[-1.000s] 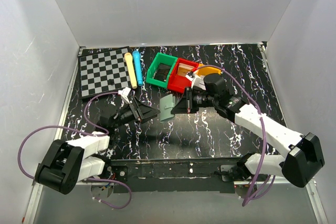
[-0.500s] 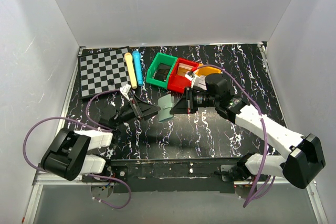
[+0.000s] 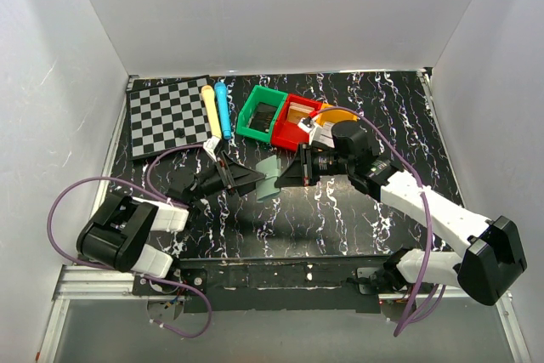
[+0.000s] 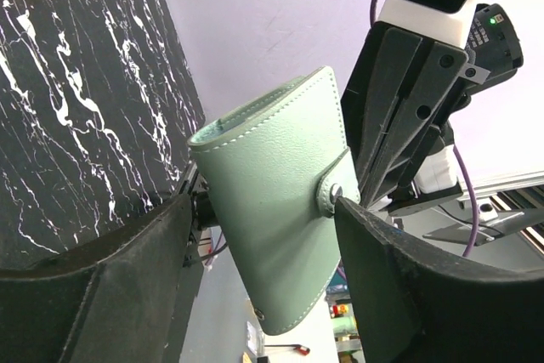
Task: Take the credit cards out of the card holder
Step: Open the card holder.
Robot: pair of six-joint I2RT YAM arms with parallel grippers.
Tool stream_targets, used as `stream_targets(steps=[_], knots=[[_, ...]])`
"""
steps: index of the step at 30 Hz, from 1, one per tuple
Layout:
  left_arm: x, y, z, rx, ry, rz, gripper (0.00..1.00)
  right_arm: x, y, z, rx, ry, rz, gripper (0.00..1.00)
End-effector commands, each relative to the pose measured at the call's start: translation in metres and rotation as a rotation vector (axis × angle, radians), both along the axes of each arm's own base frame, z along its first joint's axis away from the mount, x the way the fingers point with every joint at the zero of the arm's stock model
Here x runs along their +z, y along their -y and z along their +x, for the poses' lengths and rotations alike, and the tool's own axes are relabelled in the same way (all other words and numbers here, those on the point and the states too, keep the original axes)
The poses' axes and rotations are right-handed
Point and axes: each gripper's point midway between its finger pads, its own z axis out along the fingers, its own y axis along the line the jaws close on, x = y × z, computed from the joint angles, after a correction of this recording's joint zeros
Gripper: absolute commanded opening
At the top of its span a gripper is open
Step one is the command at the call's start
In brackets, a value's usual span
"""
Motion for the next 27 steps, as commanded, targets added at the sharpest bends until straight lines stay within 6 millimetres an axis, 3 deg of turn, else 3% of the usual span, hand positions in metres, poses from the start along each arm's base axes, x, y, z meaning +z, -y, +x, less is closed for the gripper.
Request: stream_targets(steps=[1, 13, 16, 21, 27], knots=[[0.051, 0.000, -0.009, -0.024, 0.233, -0.108, 0.64, 0.011, -0.004, -0.004, 0.037, 0.046, 0.048, 0.01], [0.063, -0.004, -0.015, -0.015, 0.275, -0.115, 0.36, 0.006, -0.001, -0.007, 0.038, 0.051, 0.038, 0.01], [0.068, -0.005, -0.016, -0.006, 0.285, -0.121, 0.39, 0.007, 0.000, -0.007, 0.036, 0.058, 0.038, 0.01], [0.078, -0.007, -0.018, 0.008, 0.321, -0.115, 0.58, 0.008, 0.000, -0.007, 0.038, 0.060, 0.041, 0.01], [0.081, -0.008, -0.020, 0.016, 0.337, -0.098, 0.51, 0.008, 0.000, -0.007, 0.038, 0.057, 0.041, 0.01]])
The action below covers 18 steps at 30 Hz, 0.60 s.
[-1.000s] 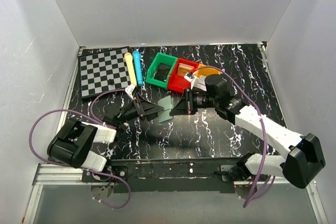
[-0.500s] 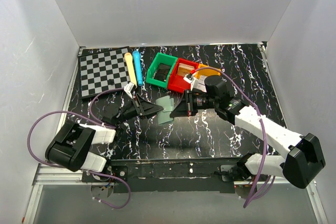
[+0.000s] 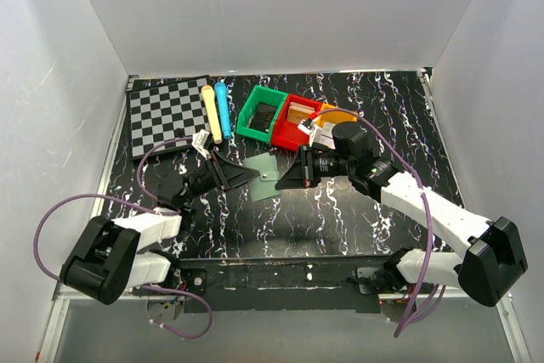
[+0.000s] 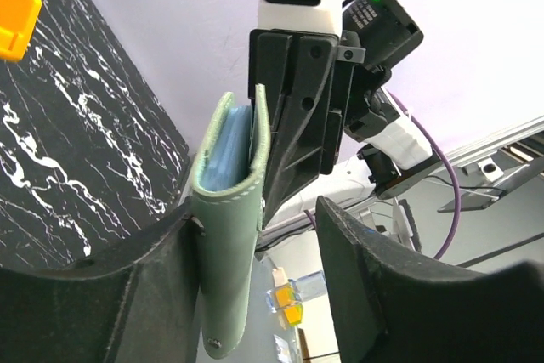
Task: Take the credit cards out of the card holder
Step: Open the card holder.
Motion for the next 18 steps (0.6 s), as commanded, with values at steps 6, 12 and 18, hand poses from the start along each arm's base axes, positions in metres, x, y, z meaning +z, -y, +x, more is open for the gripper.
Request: stream_targets(steps=[6, 12, 18], knots=[[0.0240, -0.0009, -0.0087, -0.005, 0.124, -0.027, 0.41, 0.0104, -0.0024, -0.0004, 0.014, 0.058, 0.039, 0.01], [0.0226, -0.0015, -0.0088, -0.001, 0.118, -0.026, 0.33, 0.0084, -0.0025, 0.0001, 0.010, 0.057, 0.034, 0.01], [0.0204, -0.0030, -0.0103, 0.008, 0.109, -0.019, 0.18, 0.0075, -0.0028, -0.0001, 0.010, 0.053, 0.035, 0.01]])
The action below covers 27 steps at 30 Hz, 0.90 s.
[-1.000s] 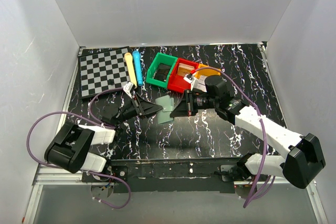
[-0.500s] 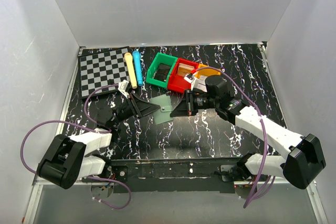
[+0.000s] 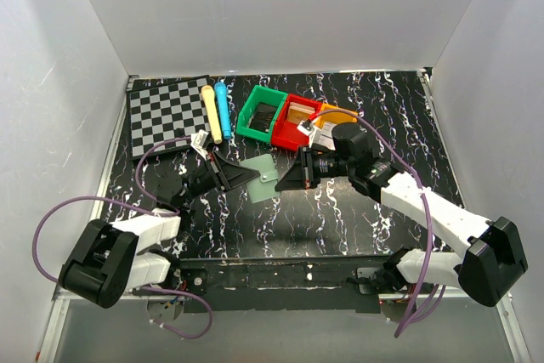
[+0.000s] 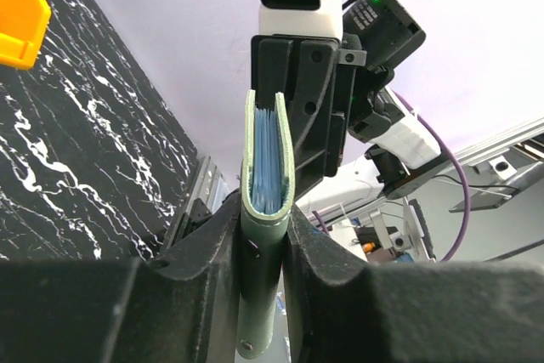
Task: Take the credit cards out of the card holder
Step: Open the card holder.
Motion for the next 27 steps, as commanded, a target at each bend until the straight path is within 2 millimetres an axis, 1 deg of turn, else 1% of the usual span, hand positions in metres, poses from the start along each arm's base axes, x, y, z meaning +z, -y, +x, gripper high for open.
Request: stream_targets(steps=[1, 2, 4, 5, 7, 8, 9, 10, 11, 12, 13, 14, 15, 16, 18, 20, 21, 24, 26, 27], knots=[[0.015, -0.002, -0.009, -0.002, 0.068, -0.020, 0.13, 0.009, -0.003, 0.002, 0.002, 0.061, 0.033, 0.01], [0.015, -0.002, -0.009, -0.002, 0.065, -0.019, 0.09, 0.011, -0.003, 0.003, 0.000, 0.065, 0.033, 0.01], [0.016, -0.002, -0.008, 0.004, 0.070, -0.006, 0.03, 0.007, 0.002, 0.004, -0.022, 0.059, -0.020, 0.01], [0.015, -0.001, -0.007, 0.007, 0.073, 0.007, 0.02, 0.008, 0.005, 0.006, -0.035, 0.073, -0.040, 0.03], [0.018, -0.001, -0.006, 0.018, 0.086, 0.037, 0.01, 0.009, 0.012, 0.009, -0.067, 0.099, -0.086, 0.23], [0.019, -0.001, -0.003, 0.030, 0.092, 0.062, 0.00, 0.009, 0.018, 0.010, -0.085, 0.112, -0.114, 0.35], [0.022, -0.001, -0.001, 0.044, 0.107, 0.085, 0.00, 0.009, 0.022, 0.011, -0.097, 0.130, -0.141, 0.44], [0.019, -0.001, 0.003, 0.060, 0.102, 0.130, 0.00, 0.010, 0.028, 0.013, -0.114, 0.149, -0.174, 0.50], [0.020, -0.002, 0.005, 0.082, 0.109, 0.168, 0.00, 0.011, 0.034, 0.014, -0.133, 0.172, -0.204, 0.55], [0.022, -0.004, 0.007, 0.106, 0.118, 0.198, 0.00, 0.013, 0.039, 0.014, -0.147, 0.195, -0.229, 0.58], [0.022, -0.007, 0.011, 0.133, 0.119, 0.235, 0.00, 0.015, 0.044, 0.015, -0.160, 0.225, -0.256, 0.60], [0.017, -0.010, 0.014, 0.160, 0.092, 0.281, 0.00, 0.018, 0.046, 0.014, -0.166, 0.248, -0.272, 0.62], [0.021, -0.011, 0.016, 0.176, 0.105, 0.309, 0.00, 0.021, 0.050, 0.015, -0.186, 0.277, -0.296, 0.62], [0.021, -0.012, 0.018, 0.183, 0.106, 0.333, 0.00, 0.025, 0.050, 0.014, -0.191, 0.294, -0.305, 0.63], [0.026, -0.012, 0.017, 0.185, 0.124, 0.342, 0.00, 0.031, 0.048, 0.013, -0.187, 0.304, -0.298, 0.68], [0.029, -0.011, 0.014, 0.170, 0.122, 0.312, 0.00, 0.042, 0.037, 0.011, -0.171, 0.305, -0.222, 0.71], [0.031, -0.009, 0.011, 0.157, 0.119, 0.291, 0.00, 0.046, 0.032, 0.010, -0.166, 0.300, -0.188, 0.74], [0.034, -0.006, 0.005, 0.117, 0.110, 0.249, 0.00, 0.058, 0.020, 0.003, -0.126, 0.284, -0.087, 0.80], [0.037, -0.005, 0.002, 0.102, 0.118, 0.235, 0.00, 0.062, 0.015, -0.001, -0.105, 0.270, -0.041, 0.82], [0.037, -0.005, 0.000, 0.099, 0.118, 0.232, 0.00, 0.063, 0.013, -0.003, -0.095, 0.263, -0.028, 0.86]])
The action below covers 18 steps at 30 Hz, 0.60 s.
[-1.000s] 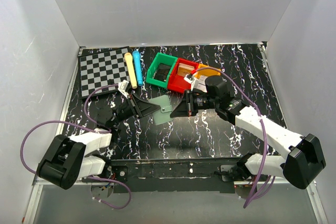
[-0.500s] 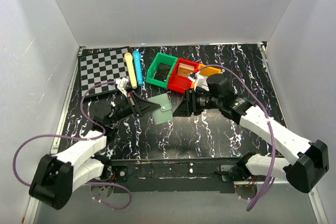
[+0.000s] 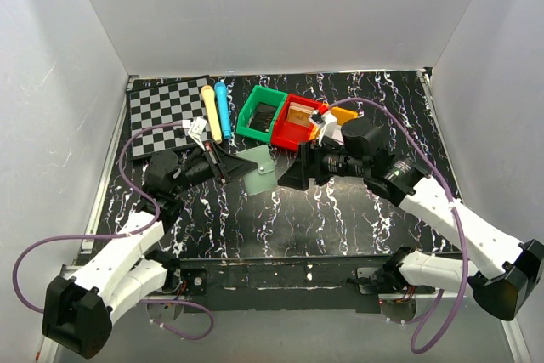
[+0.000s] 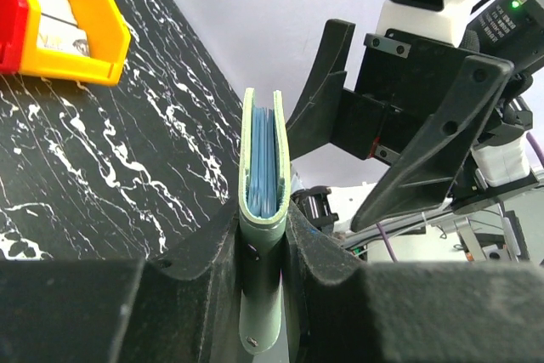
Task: Take the credit cards out of the card holder
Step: Open the card holder.
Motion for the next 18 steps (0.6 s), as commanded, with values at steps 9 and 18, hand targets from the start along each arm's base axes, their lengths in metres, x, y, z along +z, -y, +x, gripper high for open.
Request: stream_targets(steps=[9, 18], knots=[[0.017, 0.005, -0.025, -0.107, 0.019, -0.091, 0.00, 0.024, -0.032, -0.018, 0.159, -0.071, 0.228, 0.88], [0.030, 0.010, -0.029, -0.138, 0.016, -0.157, 0.00, 0.026, -0.048, -0.018, 0.215, -0.126, 0.296, 0.74]])
